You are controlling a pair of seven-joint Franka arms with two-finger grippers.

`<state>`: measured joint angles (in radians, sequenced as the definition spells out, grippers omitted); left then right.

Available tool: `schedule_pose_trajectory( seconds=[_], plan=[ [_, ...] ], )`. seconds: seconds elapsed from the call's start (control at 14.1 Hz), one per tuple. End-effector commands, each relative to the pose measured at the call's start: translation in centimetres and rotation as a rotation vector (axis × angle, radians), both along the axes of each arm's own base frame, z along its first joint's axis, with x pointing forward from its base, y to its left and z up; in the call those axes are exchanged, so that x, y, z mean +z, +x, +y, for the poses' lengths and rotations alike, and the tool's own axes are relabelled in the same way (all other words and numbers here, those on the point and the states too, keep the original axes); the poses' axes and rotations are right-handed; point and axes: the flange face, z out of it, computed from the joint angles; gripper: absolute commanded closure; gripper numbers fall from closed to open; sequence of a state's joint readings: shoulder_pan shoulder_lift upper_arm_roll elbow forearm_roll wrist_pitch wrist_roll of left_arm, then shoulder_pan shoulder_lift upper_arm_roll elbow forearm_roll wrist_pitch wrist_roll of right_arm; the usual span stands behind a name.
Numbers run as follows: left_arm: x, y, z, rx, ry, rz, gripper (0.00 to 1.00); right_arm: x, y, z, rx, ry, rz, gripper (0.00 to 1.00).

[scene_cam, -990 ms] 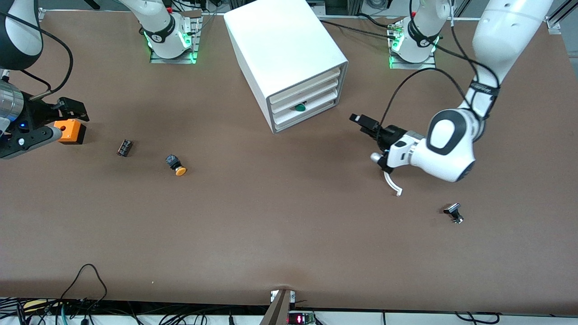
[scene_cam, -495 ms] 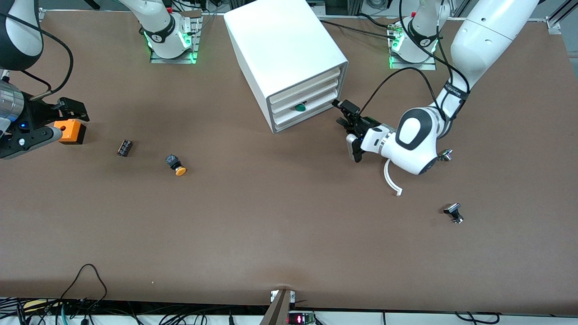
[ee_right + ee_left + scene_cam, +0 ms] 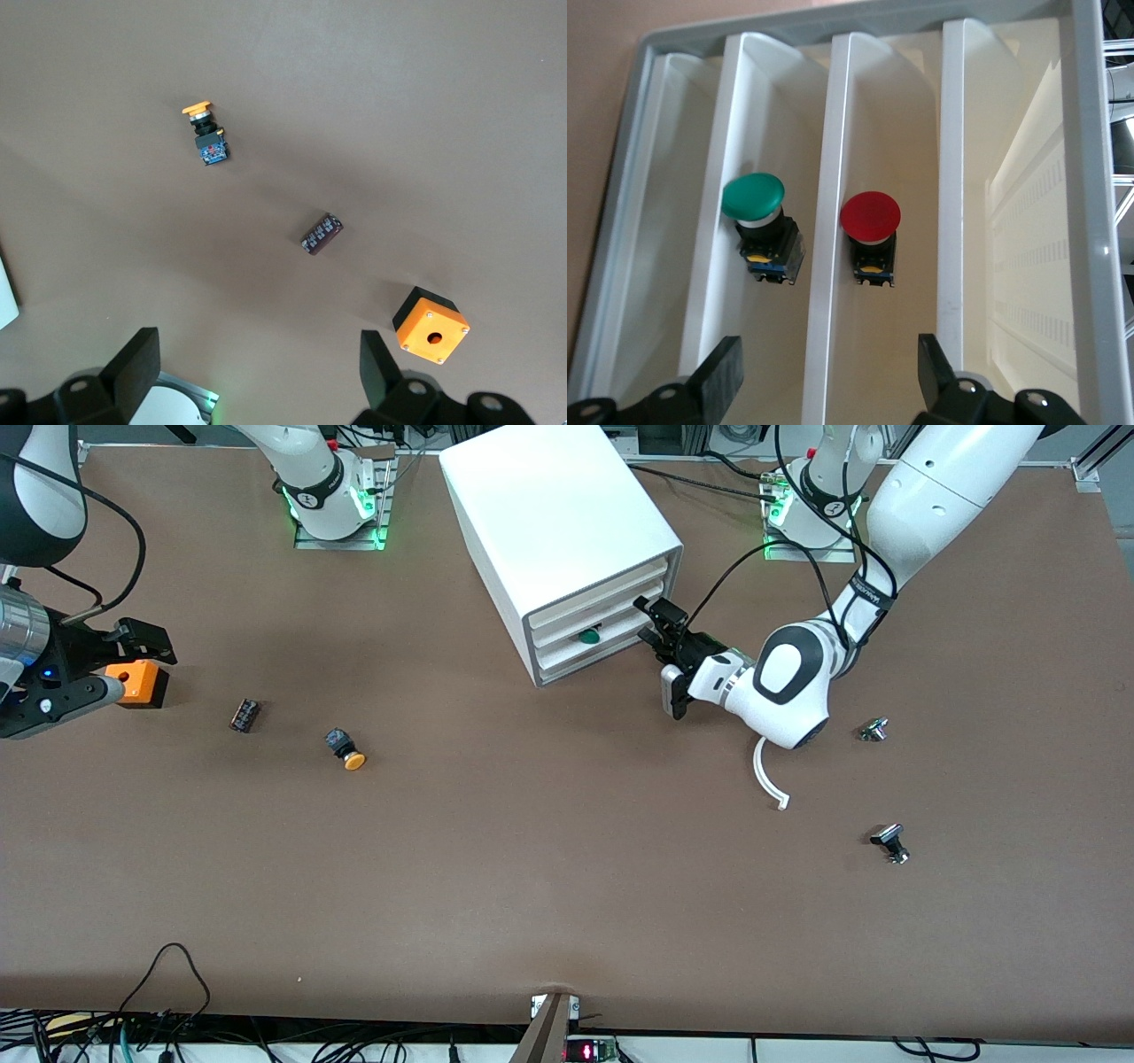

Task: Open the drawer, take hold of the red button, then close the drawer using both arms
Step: 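Pull the drawer outward with the left gripper to open it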

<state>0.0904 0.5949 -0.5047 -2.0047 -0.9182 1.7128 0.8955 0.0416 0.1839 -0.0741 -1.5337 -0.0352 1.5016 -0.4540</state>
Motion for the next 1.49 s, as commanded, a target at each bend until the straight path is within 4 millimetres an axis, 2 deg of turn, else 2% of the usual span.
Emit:
schedule_pose_trajectory(
  seconds=[0.0,0.14,0.35,0.5,0.57,0.64,0.78,0.85,0.99,1.41],
  plan=[
    [-0.2,-1.2,0.0,0.019,-0.013,-0.009,0.16,0.3,-0.2,0.0,0.0,-0.002,0.005,0.0],
    [-0.6,-1.6,-0.3,0.027,0.001,-0.016,0.21,0.3,-0.2,0.0,0.0,-0.002,0.005,0.0],
    [-0.9,-2.2,-1.1,0.037,0.004,-0.016,0.36,0.2,-0.1,-0.1,0.002,-0.003,0.002,0.0],
    [-1.1,-2.5,-1.4,0.036,0.005,-0.013,0.42,0.0,0.0,-0.1,0.002,-0.003,0.004,0.0],
    [-1.1,-2.6,-1.6,0.034,0.004,-0.016,0.51,0.0,0.1,-0.1,0.002,-0.003,0.002,0.0],
    [-1.2,-2.8,-1.7,0.032,0.006,-0.014,0.54,-0.1,0.1,-0.1,0.003,-0.008,0.001,0.0],
    [-1.5,-2.9,-1.8,0.034,0.008,-0.01,0.68,-0.3,0.3,-0.2,0.004,-0.011,0.002,0.0],
    [-1.6,-2.8,-1.7,0.039,0.014,-0.017,0.82,-0.3,0.3,-0.2,0.005,-0.013,0.002,0.0],
    [-1.5,-2.9,-1.8,0.038,0.014,-0.017,1.0,-0.4,0.4,-0.1,0.005,-0.011,0.001,0.0],
    [-1.3,-2.2,-1.1,0.057,0.018,-0.016,1.0,-0.2,0.4,-0.1,0.007,-0.011,-0.008,0.0]
  ],
)
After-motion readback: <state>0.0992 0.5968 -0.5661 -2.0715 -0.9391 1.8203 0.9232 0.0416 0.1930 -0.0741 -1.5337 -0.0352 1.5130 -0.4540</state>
